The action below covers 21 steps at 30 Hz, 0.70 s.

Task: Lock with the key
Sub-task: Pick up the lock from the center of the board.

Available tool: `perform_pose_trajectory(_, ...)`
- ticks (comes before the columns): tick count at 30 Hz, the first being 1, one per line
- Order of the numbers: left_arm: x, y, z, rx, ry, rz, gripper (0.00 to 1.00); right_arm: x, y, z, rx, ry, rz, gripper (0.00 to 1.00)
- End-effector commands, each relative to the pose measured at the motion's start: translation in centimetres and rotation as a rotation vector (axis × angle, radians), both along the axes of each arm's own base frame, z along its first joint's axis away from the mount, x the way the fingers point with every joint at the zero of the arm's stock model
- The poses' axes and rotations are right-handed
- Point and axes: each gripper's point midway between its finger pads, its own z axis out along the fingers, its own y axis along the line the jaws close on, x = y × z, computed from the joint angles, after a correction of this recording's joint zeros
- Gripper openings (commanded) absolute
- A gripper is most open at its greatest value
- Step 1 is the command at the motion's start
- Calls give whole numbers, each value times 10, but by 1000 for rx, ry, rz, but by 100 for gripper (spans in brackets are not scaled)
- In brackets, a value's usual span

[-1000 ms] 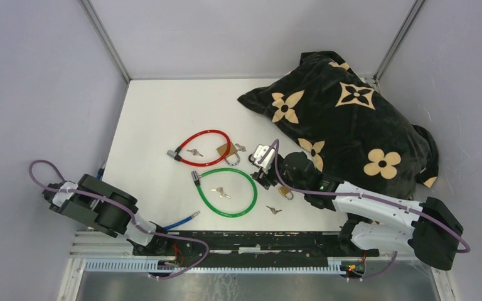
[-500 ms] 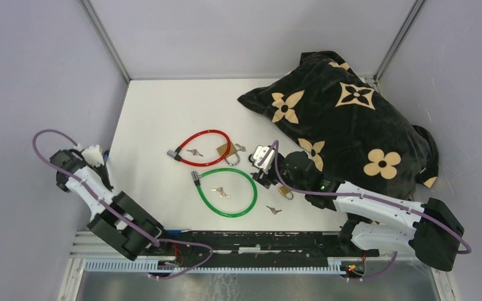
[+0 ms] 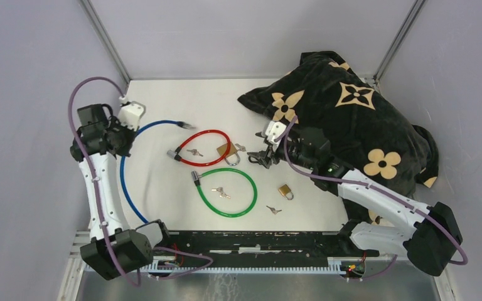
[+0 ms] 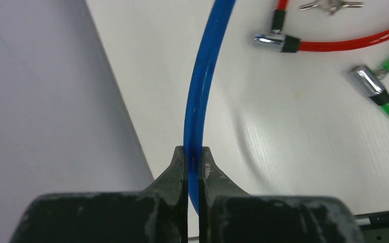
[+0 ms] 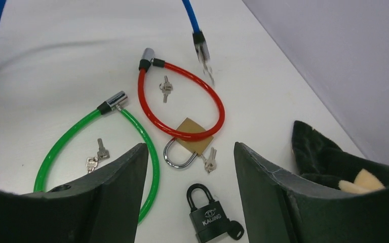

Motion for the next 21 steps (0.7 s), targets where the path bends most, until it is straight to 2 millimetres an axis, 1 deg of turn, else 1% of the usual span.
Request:
perform_pose_trajectory(1, 10, -52, 37, 57, -63, -254, 2, -3, 10, 54, 107, -86, 138, 70)
perform_pose_trajectory(2, 12, -65, 42, 60, -72, -304, 2, -4, 11, 56, 103, -100, 158, 71)
perform_pose_trajectory(5, 9, -93, 59, 58, -100, -413, 2, -1, 14, 66, 91, -135, 193, 75)
perform_pose_trajectory(6, 7, -101, 63, 53, -101, -452, 2, 2, 16, 71, 90, -144, 195, 77)
perform_pose_trajectory(9, -6, -125, 73, 60, -104, -590, 2, 9, 22, 77, 73, -162, 227, 80)
perform_pose_trajectory(12, -16, -145, 83, 87, -142, -701, 2, 6, 36, 72, 43, -121, 323, 83)
perform_pose_trajectory(16, -24, -159, 91, 143, -190, -807, 2, -14, 59, 66, 102, 23, 499, 83)
perform_pose_trajectory(18, -22, -163, 97, 162, -236, -826, 2, -19, 71, 64, 130, 61, 531, 81)
perform_pose_trajectory(21, -22, -167, 99, 171, -279, -849, 2, -24, 88, 54, 122, 96, 554, 81)
